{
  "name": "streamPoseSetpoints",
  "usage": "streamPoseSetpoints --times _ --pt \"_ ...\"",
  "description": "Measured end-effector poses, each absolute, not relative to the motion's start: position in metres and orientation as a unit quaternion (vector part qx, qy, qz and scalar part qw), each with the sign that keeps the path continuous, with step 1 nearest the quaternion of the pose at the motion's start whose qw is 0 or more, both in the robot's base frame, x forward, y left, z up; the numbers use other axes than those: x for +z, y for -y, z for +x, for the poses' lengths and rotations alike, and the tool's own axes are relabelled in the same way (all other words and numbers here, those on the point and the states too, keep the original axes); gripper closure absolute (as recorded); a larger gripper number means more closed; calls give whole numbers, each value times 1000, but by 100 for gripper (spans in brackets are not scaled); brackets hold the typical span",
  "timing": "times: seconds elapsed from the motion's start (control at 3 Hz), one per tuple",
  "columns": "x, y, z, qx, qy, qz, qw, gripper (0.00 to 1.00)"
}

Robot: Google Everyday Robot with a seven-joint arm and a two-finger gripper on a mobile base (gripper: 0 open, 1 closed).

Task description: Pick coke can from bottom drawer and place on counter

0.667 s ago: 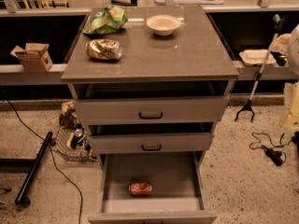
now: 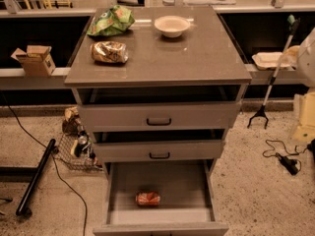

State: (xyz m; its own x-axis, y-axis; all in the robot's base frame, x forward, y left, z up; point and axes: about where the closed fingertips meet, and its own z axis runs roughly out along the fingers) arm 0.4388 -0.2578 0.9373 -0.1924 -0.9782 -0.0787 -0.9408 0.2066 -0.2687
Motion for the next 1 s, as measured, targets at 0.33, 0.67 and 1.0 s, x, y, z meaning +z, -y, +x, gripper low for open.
streamPoseSetpoints --times 0.33,0.67,1.0 --pt "881 253 438 -29 -769 -630 109 0" --pt "816 239 431 30 -768 -630 108 0" --pt "763 215 424 77 -771 -620 123 0"
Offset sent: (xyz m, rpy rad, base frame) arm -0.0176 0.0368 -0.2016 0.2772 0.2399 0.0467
